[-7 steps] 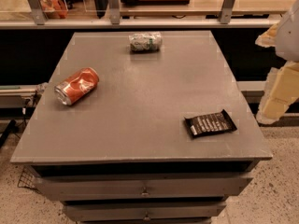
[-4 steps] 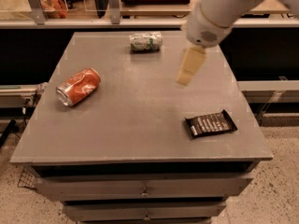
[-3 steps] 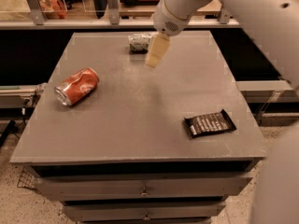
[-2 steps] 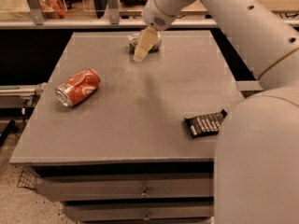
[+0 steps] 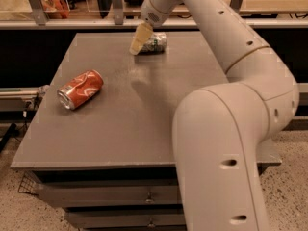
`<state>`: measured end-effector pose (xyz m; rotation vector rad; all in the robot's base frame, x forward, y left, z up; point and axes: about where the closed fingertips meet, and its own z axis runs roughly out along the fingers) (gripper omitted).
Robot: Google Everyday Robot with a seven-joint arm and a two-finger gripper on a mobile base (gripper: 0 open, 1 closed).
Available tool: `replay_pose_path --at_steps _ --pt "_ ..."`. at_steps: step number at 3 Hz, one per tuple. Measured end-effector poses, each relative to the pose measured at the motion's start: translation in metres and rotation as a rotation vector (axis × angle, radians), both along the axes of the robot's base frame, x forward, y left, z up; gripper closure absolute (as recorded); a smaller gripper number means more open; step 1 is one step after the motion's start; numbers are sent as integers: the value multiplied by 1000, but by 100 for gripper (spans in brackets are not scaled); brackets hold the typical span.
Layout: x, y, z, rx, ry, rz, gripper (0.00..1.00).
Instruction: Place 7up can upright
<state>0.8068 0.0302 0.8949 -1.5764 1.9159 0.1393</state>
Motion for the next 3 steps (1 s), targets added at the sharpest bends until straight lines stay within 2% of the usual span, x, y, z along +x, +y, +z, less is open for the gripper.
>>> replay_pose_path --at_steps 1,2,3 --pt "20 0 -21 -113 27 -87 0" --pt "23 2 -40 -214 61 -104 0" --pt "19 1 -55 -289 105 -86 18"
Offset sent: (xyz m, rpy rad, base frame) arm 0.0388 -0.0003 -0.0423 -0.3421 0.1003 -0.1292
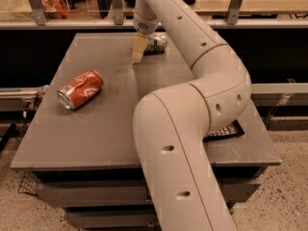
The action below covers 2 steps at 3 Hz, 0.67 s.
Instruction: Place 7up can upright
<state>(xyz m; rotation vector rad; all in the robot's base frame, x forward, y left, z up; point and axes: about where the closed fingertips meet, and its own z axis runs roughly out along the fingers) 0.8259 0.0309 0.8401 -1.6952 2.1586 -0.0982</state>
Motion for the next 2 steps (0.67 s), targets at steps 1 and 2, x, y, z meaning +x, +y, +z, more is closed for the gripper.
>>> replay_pose_path --at_steps 1,2 --pt "-2 -6 -4 -30 23 7 49" --pt "-2 -6 -1 -30 23 7 72"
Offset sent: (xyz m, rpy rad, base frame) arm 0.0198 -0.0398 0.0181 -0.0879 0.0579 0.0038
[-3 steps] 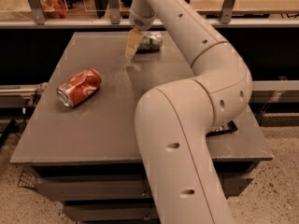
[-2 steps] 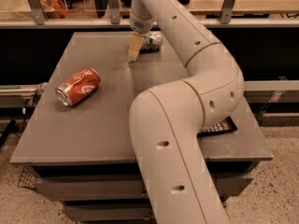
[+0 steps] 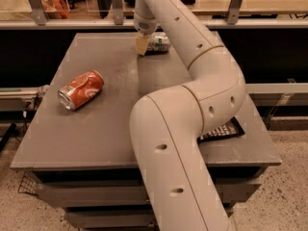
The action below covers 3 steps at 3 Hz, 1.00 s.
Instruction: Place 7up can upright
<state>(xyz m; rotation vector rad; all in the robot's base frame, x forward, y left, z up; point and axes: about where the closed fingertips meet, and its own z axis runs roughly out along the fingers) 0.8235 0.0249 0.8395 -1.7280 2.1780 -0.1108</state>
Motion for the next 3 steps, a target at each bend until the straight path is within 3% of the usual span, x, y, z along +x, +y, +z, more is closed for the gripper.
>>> replay_pose_path --at_steps 1,2,3 --pt "-6 -7 8 11 8 18 95" --pt "-23 -5 39 113 5 76 100" --pt "-47 -6 75 287 16 110 100"
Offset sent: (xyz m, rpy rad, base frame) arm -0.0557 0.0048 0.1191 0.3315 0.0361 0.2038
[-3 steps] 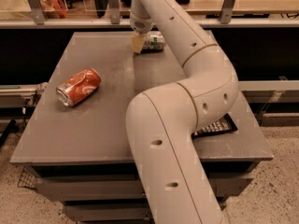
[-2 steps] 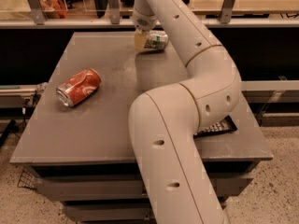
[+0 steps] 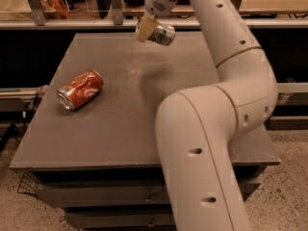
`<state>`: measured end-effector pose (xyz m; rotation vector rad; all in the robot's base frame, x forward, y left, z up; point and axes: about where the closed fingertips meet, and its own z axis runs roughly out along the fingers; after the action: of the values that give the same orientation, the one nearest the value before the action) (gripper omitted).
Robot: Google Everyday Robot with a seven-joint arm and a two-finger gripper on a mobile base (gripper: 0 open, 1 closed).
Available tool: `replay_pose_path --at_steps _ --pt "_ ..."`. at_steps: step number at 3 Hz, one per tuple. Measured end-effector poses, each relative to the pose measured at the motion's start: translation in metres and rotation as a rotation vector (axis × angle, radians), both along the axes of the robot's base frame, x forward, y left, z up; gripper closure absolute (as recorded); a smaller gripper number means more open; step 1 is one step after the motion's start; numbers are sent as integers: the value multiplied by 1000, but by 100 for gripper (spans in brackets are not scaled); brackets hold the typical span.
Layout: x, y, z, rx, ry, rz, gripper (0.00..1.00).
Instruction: Place 7up can upright
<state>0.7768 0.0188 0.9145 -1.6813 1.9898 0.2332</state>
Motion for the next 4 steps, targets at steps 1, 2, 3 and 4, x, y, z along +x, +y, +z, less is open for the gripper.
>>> replay_pose_path --at_steps 1,2,3,4 --pt "-16 -34 17 154 45 -51 100" --pt "-25 -74 21 268 99 -128 100" --pt "-33 -108 28 402 142 -193 100" --pt "-40 -137 29 561 201 -249 100"
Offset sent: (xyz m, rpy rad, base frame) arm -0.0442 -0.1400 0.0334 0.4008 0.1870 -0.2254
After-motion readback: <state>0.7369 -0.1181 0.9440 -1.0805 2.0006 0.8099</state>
